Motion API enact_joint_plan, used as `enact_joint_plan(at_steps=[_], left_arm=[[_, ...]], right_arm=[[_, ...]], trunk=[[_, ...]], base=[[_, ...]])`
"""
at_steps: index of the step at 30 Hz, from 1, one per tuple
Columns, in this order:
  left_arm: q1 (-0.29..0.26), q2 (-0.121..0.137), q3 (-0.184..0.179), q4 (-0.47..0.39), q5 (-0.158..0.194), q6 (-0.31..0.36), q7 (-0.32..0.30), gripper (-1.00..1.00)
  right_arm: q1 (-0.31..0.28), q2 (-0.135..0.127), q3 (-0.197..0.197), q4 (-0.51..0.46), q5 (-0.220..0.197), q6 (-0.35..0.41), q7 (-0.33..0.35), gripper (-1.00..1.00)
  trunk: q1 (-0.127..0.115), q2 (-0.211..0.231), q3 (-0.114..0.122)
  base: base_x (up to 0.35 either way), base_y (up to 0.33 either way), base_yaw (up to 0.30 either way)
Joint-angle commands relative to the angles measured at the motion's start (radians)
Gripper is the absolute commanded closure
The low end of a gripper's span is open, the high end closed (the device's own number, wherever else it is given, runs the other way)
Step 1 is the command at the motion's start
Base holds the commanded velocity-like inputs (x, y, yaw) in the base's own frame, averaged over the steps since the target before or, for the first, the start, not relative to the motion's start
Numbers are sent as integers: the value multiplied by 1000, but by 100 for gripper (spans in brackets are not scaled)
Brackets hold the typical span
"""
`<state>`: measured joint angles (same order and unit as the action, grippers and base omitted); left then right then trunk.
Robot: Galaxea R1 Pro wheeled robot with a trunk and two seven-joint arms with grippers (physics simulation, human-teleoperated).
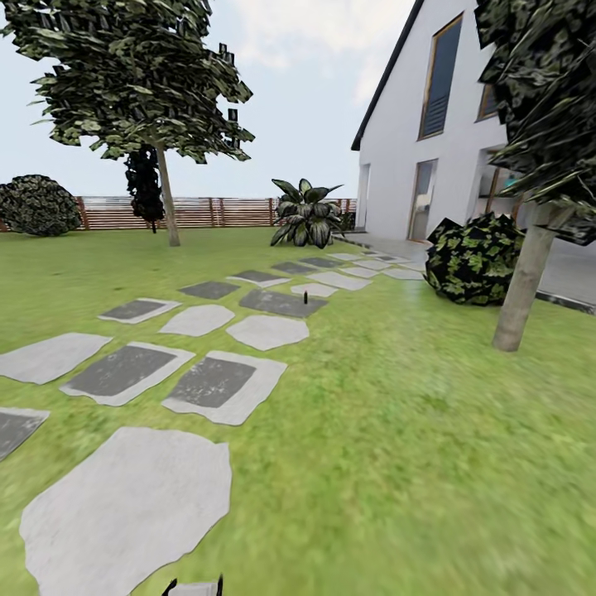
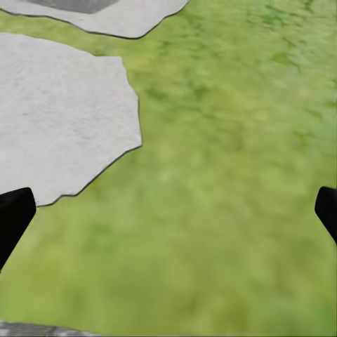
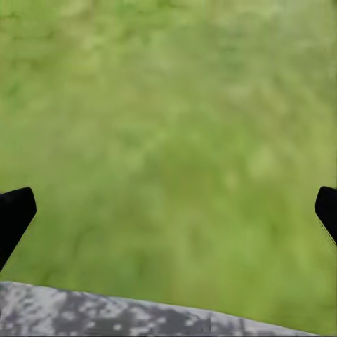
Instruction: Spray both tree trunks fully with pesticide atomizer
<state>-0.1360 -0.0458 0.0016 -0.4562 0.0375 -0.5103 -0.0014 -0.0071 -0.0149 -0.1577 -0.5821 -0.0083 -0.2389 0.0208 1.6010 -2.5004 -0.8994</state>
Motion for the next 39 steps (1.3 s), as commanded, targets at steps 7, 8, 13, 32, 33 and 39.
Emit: enact_joint_plan(at_steps=[7, 8, 13, 32, 33, 39], left_arm=[[-1, 0, 0, 1, 4, -2, 0, -100], [-1, 0, 0, 1, 4, -2, 0, -100], [-1, 0, 0, 1, 3, -3, 0, -100], [-1, 0, 0, 1, 3, -3, 0, -100], [-1, 0, 0, 1, 3, -3, 0, -100], [-1, 0, 0, 1, 4, -3, 0, -100]], right_arm=[[-1, 1, -2, 0, -1, -3, 2, -100], [-1, 1, -2, 1, -1, -3, 2, -100], [-1, 1, -2, 0, -1, -3, 2, -100], [-1, 1, -2, -1, -1, -3, 2, -100], [-1, 1, -2, -1, -1, -3, 2, -100], [-1, 0, -2, -1, -1, -3, 2, -100]], trunk=[[0, 0, -1], [0, 0, -1], [0, 0, -1], [0, 0, -1], [0, 0, -1], [0, 0, -1]], base=[[327, 0, 0], [327, 0, 0], [327, 0, 0], [327, 0, 0], [327, 0, 0], [327, 0, 0]])
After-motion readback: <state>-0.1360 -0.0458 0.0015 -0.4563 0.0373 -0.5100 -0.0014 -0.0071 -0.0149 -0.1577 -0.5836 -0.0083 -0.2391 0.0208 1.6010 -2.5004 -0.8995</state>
